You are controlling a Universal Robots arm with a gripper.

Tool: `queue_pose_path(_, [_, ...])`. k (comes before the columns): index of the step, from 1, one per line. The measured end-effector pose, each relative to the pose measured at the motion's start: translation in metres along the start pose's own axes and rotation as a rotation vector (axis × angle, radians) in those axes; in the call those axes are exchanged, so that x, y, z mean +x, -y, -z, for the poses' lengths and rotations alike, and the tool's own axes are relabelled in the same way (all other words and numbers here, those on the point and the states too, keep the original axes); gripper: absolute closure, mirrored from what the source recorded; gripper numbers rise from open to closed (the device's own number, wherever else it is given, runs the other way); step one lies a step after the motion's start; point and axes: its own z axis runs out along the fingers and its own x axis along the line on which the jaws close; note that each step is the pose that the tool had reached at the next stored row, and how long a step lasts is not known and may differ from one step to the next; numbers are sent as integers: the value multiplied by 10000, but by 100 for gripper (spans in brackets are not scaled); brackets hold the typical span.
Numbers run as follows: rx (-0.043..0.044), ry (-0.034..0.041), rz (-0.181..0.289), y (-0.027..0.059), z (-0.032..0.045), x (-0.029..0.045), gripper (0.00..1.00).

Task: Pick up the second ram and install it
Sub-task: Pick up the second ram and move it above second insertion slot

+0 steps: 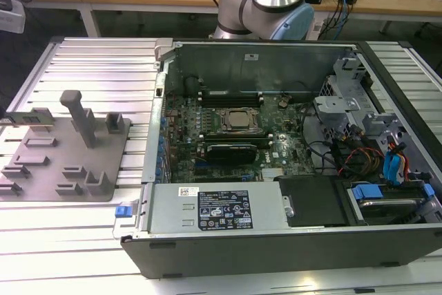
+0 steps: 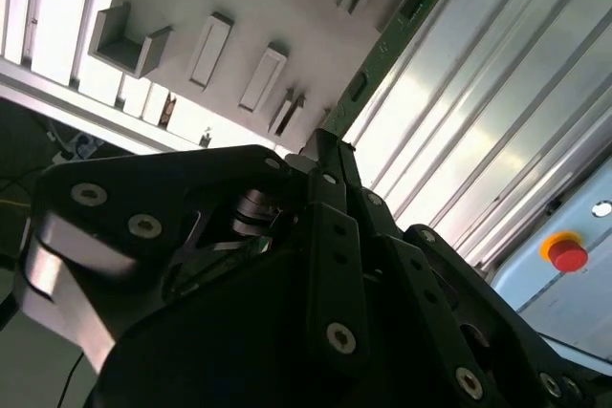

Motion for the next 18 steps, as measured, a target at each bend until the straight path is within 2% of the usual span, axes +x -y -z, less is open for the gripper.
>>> queue_pose_path(6, [1,0,0,-1,70,-1,91])
queue_pose_path(18, [20,1,1,-4,288,-5,91])
